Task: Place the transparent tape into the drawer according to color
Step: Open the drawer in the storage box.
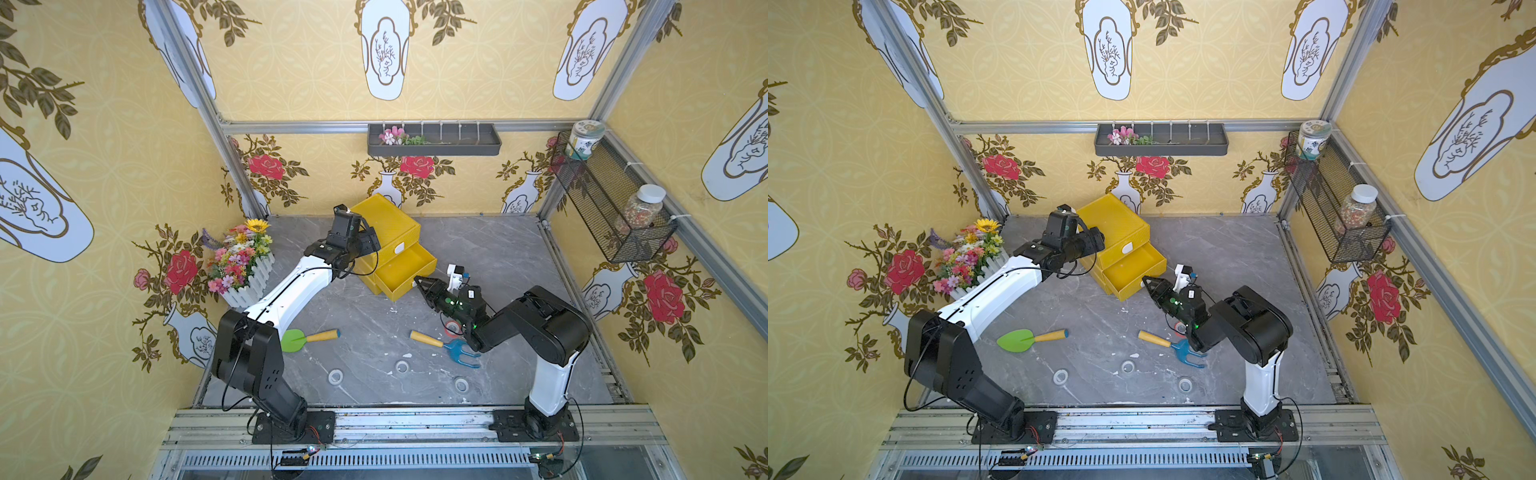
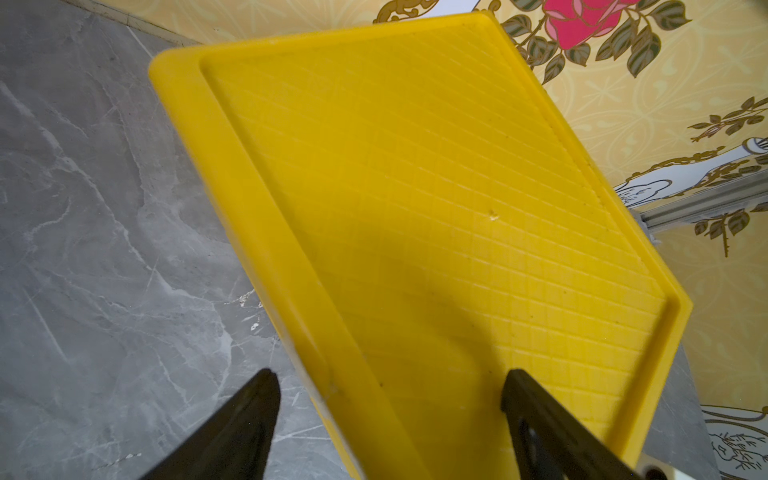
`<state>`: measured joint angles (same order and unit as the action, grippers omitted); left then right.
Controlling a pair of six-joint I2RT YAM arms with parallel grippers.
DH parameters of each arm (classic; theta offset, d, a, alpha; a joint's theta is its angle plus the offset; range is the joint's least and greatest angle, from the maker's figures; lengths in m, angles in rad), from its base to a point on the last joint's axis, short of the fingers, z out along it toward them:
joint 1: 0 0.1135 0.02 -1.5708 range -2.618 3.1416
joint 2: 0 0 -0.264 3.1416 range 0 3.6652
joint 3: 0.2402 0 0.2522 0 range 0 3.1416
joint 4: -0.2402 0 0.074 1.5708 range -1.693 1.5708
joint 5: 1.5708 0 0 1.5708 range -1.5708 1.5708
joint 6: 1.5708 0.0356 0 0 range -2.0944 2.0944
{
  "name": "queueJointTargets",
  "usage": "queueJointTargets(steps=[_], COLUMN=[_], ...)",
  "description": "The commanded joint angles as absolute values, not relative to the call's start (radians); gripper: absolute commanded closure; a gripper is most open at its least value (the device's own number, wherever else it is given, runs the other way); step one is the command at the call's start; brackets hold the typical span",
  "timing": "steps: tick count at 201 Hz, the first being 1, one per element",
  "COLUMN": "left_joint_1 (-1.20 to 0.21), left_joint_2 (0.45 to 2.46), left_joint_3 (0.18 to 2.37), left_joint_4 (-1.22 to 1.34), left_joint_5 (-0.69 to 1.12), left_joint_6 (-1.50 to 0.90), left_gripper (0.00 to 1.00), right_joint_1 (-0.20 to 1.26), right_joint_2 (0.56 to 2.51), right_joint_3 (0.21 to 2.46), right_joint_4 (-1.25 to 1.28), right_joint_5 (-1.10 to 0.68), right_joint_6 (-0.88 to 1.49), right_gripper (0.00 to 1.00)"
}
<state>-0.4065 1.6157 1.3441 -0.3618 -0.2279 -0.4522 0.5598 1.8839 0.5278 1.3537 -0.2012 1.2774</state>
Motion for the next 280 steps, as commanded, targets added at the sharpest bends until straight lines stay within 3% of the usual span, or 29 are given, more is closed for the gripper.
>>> queueJointTargets(steps=[1,87,134,175,208,243,280], left_joint_1=[-0.405,-0.400,-0.400,-0.400,-0.400,-0.400,-0.402], left_joint_2=[1.634,1.637,1.615,1.563,1.500,1.402,1.268], left_joint_3=[1.330,1.330,1.326,1.321,1.328,1.298,1.173], left_joint_4=[-0.522,-0.522,-0.510,-0.491,-0.490,-0.491,-0.466], left_joint_5=[-0.238,-0.236,-0.215,-0.206,-0.187,-0.169,-0.127], left_joint_6=[-0.422,-0.422,-0.426,-0.437,-0.462,-0.508,-0.555], left_gripper=[0.11,0.11,0.02,0.00,0.00,0.00,0.00], right_joint_1=[0.560,0.558,0.558,0.561,0.570,0.615,0.702], right_joint_2=[1.867,1.855,1.798,1.686,1.482,1.248,1.169], right_joint_3=[0.505,0.458,0.462,0.446,0.450,0.550,0.683], right_joint_4=[1.338,1.370,1.324,1.206,0.893,0.384,-0.045], right_joint_5=[-0.187,-0.162,-0.169,-0.153,-0.119,-0.081,-0.129], right_joint_6=[1.246,1.253,1.233,1.206,1.116,0.896,0.673], right_gripper=[0.61,0.60,0.24,0.15,0.14,0.12,0.12])
